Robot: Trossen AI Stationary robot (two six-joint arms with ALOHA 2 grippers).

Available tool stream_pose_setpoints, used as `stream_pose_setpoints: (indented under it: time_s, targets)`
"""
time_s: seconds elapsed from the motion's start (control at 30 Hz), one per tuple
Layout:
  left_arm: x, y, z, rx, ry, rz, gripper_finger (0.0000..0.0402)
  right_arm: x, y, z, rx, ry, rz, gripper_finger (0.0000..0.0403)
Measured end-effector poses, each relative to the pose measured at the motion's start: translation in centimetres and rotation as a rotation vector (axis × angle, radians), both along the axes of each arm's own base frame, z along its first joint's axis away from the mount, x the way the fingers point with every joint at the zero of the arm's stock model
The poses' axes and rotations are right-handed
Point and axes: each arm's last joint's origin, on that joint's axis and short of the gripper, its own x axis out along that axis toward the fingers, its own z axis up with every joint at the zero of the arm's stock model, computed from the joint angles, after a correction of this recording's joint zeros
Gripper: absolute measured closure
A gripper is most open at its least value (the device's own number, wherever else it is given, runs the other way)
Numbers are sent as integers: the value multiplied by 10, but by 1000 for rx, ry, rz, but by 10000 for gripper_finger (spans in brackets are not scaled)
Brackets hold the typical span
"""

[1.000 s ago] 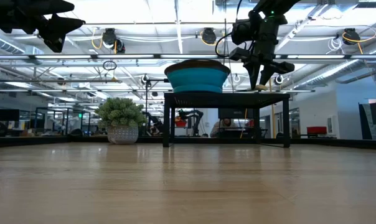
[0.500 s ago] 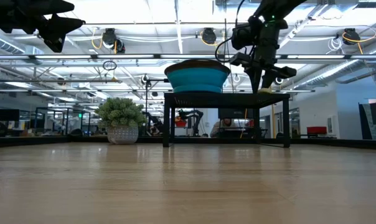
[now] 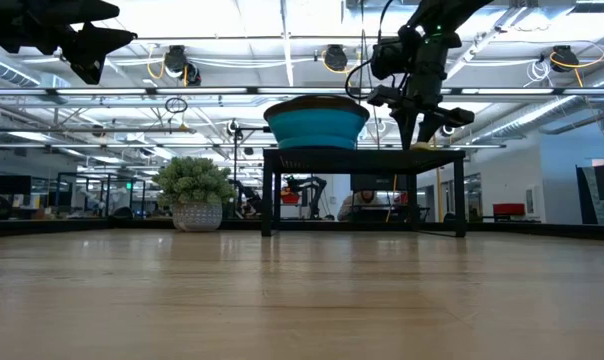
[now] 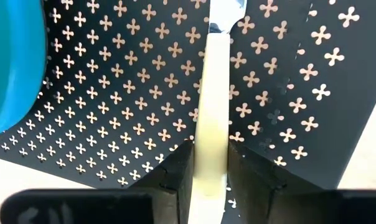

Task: Pick & Place Fruit
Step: Put the yellow table knife on the shelf, then return to Home Position

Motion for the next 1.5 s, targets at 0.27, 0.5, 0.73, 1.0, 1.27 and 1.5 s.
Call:
stream_pose_setpoints:
  time_s: [0.27,0.5,0.73,1.0,1.27,1.5]
  targets:
    - [0,0,0,4,0,0,218,0,0,0,-1,-3,0,288]
    - [0,0,0,5,0,0,218,2,-1,0,5,-29,9,269]
    - [0,0,0,5,0,0,218,2,0,1,28,-48,12,275]
    - [0,0,0,4,0,0,218,2,0,1,47,-62,21,279]
    - [0,0,0,-3,-1,0,218,2,0,1,44,-63,34,281]
    - [0,0,0,-4,-1,0,218,-5,3,14,22,-116,42,284]
